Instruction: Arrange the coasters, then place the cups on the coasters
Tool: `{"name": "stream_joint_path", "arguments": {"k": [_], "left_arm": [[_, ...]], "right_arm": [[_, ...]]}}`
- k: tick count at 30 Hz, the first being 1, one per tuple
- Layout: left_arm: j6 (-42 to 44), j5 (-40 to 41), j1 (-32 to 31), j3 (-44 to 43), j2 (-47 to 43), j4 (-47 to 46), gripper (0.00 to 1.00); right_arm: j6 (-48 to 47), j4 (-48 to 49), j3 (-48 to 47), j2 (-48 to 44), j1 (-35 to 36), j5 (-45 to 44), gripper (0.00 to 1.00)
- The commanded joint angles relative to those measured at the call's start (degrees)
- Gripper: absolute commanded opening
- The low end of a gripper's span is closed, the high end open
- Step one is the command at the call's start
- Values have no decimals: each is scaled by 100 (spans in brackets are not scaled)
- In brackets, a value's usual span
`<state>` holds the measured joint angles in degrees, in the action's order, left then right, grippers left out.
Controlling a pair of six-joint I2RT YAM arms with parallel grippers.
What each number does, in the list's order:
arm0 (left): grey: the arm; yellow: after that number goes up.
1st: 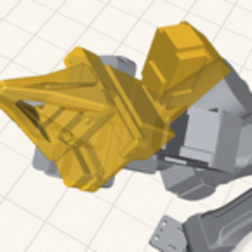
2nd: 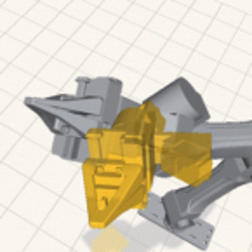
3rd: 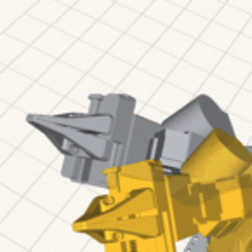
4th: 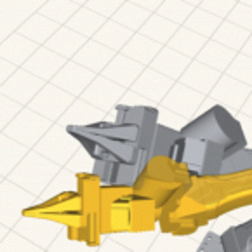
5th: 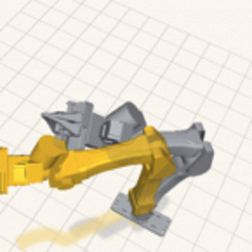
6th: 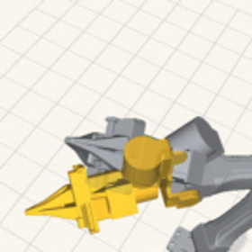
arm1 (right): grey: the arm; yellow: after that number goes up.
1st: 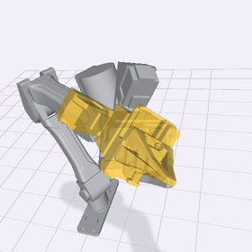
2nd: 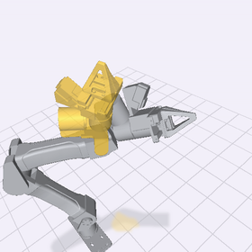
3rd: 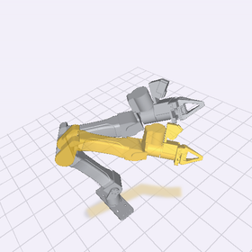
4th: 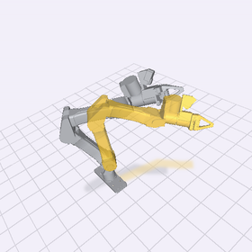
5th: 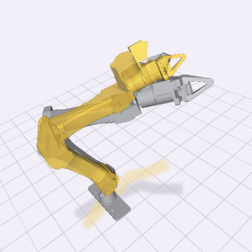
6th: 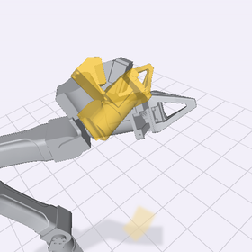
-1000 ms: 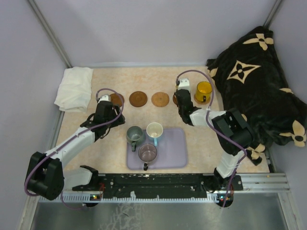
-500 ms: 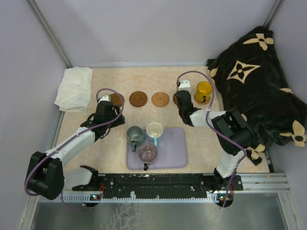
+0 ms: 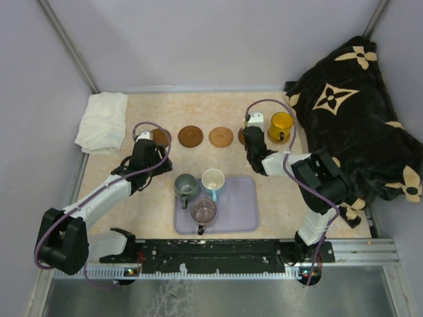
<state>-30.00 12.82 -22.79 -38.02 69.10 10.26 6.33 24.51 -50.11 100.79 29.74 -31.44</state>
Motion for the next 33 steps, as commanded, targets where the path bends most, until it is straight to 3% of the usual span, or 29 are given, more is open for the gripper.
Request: {"name": "stream_joint_path", "arguments": {"k": [1, 4, 6, 10, 15, 27, 33], "left_arm": [[37, -7, -17, -116, -3, -65, 72], [30, -32, -22, -126, 7, -63, 72], [13, -50, -29, -126, 15, -68, 72], [2, -45, -21, -123, 15, -55, 72], [-7, -43, -24, -118, 7, -37, 72], [-23, -73, -23, -102, 6, -54, 72], [-41, -87, -29, -100, -2, -58, 72]], "right_arm": [[286, 661, 7, -261, -38, -243, 0], [299, 628, 18, -258, -38, -274, 0], [300, 606, 25, -253, -38, -254, 7], [254, 589, -5, -249, -38, -172, 35], [135, 587, -64, -227, -38, -66, 56], [62, 305, -240, -540, -25, -228, 64], [176, -61, -288, -1366, 118, -663, 71]]}}
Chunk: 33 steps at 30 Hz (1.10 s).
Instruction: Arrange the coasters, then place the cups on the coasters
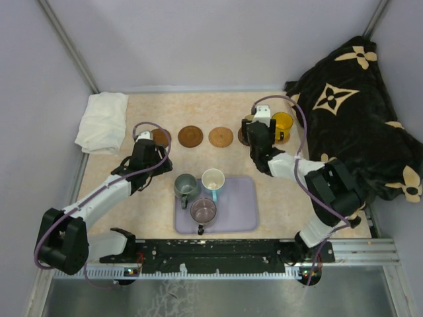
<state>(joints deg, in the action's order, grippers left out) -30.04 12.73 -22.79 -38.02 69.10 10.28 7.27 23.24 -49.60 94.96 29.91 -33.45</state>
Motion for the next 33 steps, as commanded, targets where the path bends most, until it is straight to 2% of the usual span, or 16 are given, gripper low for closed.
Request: {"name": "stream_joint_path", "arguments": {"k": [1, 5, 12, 21, 33], "left_arm": [[-37, -80, -26, -87, -2, -61, 72], [-46, -87, -29, -87, -14, -62, 72], [26, -42, -43, -96, -81, -16, 72], [33, 21, -151, -55, -154, 53, 72], [-25, 154, -415, -30, -362, 208, 71]], "right_arm": [[88, -11, -351, -906, 140, -532, 71], [227, -545, -525, -1326, 257, -798, 71], [485, -1496, -509, -1953, 504, -613, 70], [1162, -2962, 63, -2771, 1700, -436, 67], [2450, -4157, 289, -3188, 3005, -145, 58]]}}
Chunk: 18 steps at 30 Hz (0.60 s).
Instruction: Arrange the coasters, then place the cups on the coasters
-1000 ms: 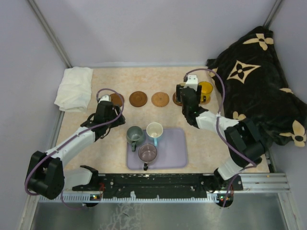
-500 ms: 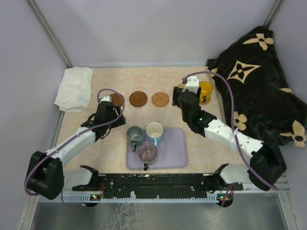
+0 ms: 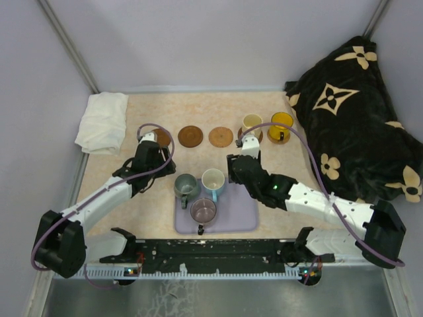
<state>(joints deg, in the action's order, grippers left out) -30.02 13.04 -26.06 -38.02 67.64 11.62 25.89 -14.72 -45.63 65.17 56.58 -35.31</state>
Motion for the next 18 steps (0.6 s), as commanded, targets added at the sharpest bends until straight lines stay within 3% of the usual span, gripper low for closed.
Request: {"name": "stream_joint_path", "arguments": {"k": [1, 7, 18], "left_arm": [[-30, 133, -102, -30, -228, 96, 71], [-58, 130, -151, -23, -374, 229, 71], [-70, 88, -171, 116, -593, 383, 71]], "right_arm": [[702, -442, -157, -186, 430, 37, 58], [1432, -1078, -624, 204, 758, 51, 56], [1886, -1193, -1150, 883, 1303, 212, 48]]}}
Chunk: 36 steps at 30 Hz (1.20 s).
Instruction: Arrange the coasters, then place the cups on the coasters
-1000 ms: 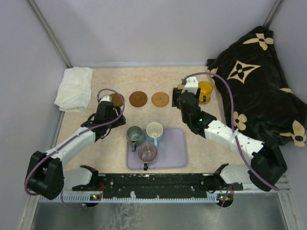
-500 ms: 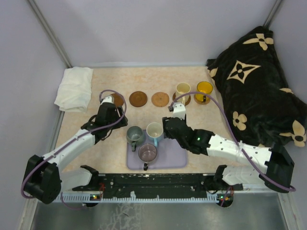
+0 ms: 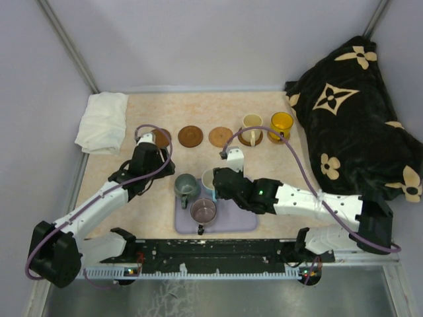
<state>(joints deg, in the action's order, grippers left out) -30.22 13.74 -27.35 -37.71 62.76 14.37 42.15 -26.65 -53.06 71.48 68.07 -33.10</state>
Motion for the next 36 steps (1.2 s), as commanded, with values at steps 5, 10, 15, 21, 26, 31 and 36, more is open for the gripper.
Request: {"name": "stream_joint_path", "arguments": {"k": [5, 10, 15, 21, 26, 31, 36], "left_arm": [[-64, 6, -47, 119, -115, 119, 72], [-59, -2, -42, 139, -107, 84, 72], [-63, -44, -42, 180, -89, 25, 72], [-64, -60, -43, 203, -71, -7, 72], [-46, -34, -42, 212, -70, -18, 72], [-19, -3, -42, 221, -41, -45, 72], [-4, -27, -46, 222, 36, -82, 72]], "right_arm": [[338, -147, -561, 532, 266, 28, 47], [461, -294, -588, 627, 298, 77, 47], [525, -292, -567, 706, 296, 164, 46], [483, -231, -701, 1030, 298, 225, 46], [490, -255, -829, 1287, 298, 156, 46], [542, -391, -935, 1463, 301, 75, 46], [592, -466, -1028, 1659, 295, 39, 43]]}}
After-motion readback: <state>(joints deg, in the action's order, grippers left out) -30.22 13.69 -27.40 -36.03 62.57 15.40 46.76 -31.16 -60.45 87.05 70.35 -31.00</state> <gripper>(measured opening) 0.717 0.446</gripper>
